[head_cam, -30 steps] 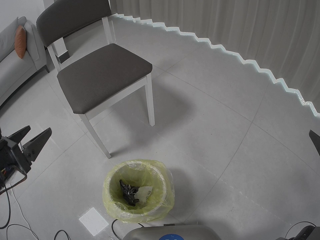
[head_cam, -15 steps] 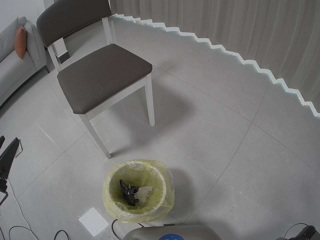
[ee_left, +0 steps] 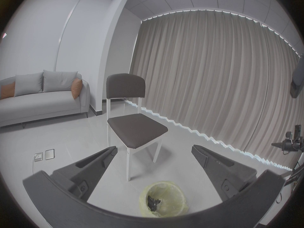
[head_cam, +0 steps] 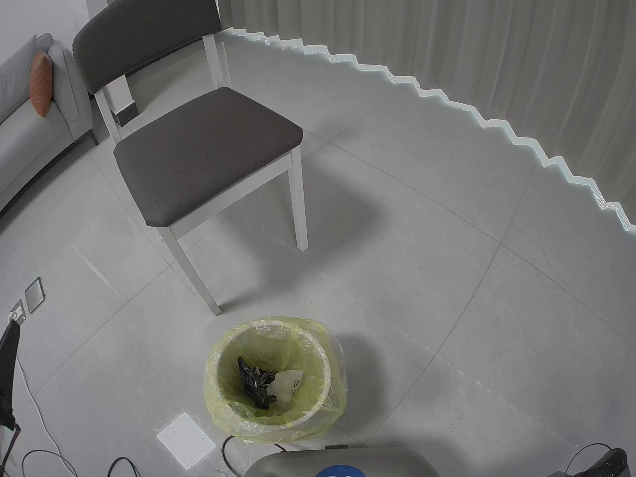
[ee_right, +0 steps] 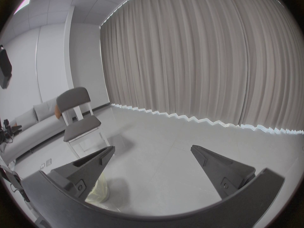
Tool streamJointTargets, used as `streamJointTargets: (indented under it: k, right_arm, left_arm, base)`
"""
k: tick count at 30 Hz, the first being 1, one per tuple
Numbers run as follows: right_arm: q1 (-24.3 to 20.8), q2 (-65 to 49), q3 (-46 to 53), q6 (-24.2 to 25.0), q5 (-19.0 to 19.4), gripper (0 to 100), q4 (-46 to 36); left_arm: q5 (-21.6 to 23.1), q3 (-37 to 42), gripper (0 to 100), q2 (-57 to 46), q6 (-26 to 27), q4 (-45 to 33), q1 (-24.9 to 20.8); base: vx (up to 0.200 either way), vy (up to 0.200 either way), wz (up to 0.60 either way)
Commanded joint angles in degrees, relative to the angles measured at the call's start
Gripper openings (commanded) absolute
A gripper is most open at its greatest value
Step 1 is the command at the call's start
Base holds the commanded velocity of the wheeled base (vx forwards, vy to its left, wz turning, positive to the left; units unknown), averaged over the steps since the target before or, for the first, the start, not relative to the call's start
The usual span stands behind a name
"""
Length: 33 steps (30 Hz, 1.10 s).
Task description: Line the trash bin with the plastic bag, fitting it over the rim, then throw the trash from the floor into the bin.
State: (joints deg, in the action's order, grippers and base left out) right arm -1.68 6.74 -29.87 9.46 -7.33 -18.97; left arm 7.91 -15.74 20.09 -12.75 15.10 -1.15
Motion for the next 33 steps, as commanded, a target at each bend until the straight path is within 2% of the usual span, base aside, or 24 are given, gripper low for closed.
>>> streamJointTargets:
  k: [1, 17, 24, 33]
  right_arm:
    - [1.2, -4.9, -0.4, 0.0, 1.6, 100, -1.4]
    - [1.2, -6.0, 2.2, 0.9, 4.5, 100, -2.7]
    - [1.2, -6.0, 4.7, 0.9, 4.6, 100, -2.1]
    - [1.2, -6.0, 8.5, 0.7, 4.4, 100, 3.3]
  left_arm:
    - [0.0, 1.9, 100, -4.0, -0.2, 0.1, 0.5]
    - [1.0, 2.2, 100, -11.5, -0.8, -4.6, 0.5]
    - [1.1, 2.6, 100, -14.6, -1.8, -6.1, 1.3]
    - [3.1, 2.4, 100, -19.8, -1.8, -11.2, 1.2]
  base:
    - [0.000, 0.000, 0.00]
    - [0.000, 0.000, 0.00]
    - [0.000, 0.000, 0.00]
    - [0.000, 0.000, 0.00]
